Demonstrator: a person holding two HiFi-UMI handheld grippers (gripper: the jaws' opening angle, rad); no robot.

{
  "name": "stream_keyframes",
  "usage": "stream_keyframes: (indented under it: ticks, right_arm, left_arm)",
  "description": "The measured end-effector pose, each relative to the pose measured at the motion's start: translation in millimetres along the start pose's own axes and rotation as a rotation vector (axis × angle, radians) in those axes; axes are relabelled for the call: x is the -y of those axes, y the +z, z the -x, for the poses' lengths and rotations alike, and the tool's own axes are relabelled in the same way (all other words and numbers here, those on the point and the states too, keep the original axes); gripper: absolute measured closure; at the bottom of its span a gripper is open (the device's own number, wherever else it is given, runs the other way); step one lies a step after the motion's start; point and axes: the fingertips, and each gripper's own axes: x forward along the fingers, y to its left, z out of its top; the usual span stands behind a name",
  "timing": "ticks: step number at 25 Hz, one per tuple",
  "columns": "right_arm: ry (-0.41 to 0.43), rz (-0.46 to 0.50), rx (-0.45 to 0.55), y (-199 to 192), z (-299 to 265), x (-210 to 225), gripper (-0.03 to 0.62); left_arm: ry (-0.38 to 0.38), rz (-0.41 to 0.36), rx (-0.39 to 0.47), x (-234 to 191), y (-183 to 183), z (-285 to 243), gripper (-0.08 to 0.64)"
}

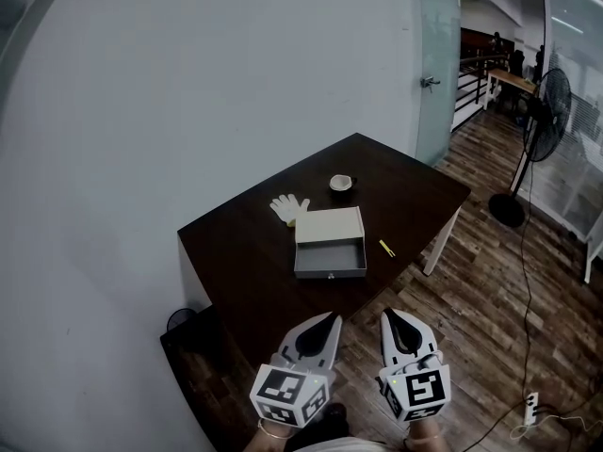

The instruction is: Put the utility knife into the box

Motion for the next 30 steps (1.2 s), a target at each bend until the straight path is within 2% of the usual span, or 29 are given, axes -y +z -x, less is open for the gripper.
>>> stream_keyframes:
  ticks: [7, 16, 30]
  right_arm:
    - [-0.011, -0.002, -0.009, 0.7, -49.9, 0.2, 0.586]
    - [-0.022, 0.002, -0.025, -3.6, -91.8, -1.2, 0.584]
    - [-0.042, 0.015, -0.045, -17.9, -137.5, 32.3, 0.584]
  left_arm:
    - [-0.013, 0.019, -0.009, -43.0, 4.5, -23.0, 0.543]
    - [-0.03, 0.034, -0.009, -78.4, 10.0, -42.5, 0.543]
    - [-0.057, 0.054, -0.026, -100.3, 2.8, -93.5, 0.543]
